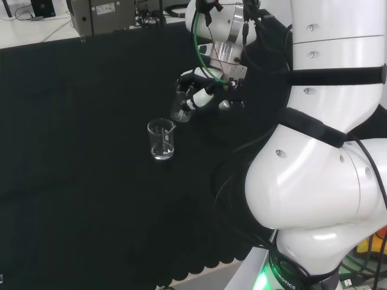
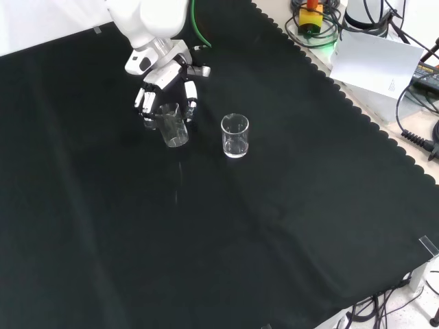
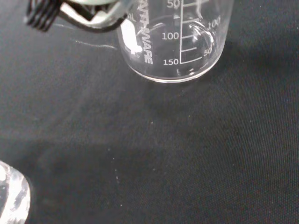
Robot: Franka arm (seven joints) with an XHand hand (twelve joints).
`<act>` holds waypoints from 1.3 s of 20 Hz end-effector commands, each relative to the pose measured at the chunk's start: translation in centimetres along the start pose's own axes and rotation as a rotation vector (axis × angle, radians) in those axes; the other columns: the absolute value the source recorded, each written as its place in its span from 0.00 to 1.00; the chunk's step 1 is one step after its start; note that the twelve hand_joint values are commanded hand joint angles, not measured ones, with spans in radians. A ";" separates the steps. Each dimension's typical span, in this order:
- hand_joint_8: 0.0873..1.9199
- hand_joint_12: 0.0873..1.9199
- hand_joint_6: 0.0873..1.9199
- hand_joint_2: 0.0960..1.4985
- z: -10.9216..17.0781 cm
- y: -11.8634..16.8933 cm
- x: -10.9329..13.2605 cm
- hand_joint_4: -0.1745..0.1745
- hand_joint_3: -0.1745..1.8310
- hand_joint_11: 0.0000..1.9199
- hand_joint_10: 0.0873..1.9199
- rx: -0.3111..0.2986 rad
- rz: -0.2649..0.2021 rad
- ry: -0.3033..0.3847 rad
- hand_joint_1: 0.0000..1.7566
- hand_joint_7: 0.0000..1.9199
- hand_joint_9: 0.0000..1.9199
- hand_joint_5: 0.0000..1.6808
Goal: Place the beaker back on the table.
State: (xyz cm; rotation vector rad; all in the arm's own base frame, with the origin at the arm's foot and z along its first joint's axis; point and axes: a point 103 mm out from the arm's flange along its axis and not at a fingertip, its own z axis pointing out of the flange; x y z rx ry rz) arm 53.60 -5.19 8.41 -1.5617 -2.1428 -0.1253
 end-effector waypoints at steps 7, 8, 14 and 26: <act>0.27 0.71 0.02 0.39 -1.7 -0.4 1.5 0.44 0.30 0.03 0.00 0.055 -0.029 -0.048 0.41 0.08 0.28 0.18; 0.27 0.71 0.01 0.38 -2.2 -0.5 1.9 0.45 0.29 0.02 0.00 0.048 -0.031 -0.055 0.40 0.06 0.26 0.17; 0.26 0.69 0.00 0.39 -6.5 -2.6 4.4 0.46 0.26 0.00 0.00 -0.013 -0.022 -0.092 0.38 0.03 0.23 0.15; 0.26 0.69 0.00 0.40 -11.6 -10.3 10.2 0.45 0.25 0.00 0.00 -0.087 0.051 -0.145 0.36 0.05 0.24 0.16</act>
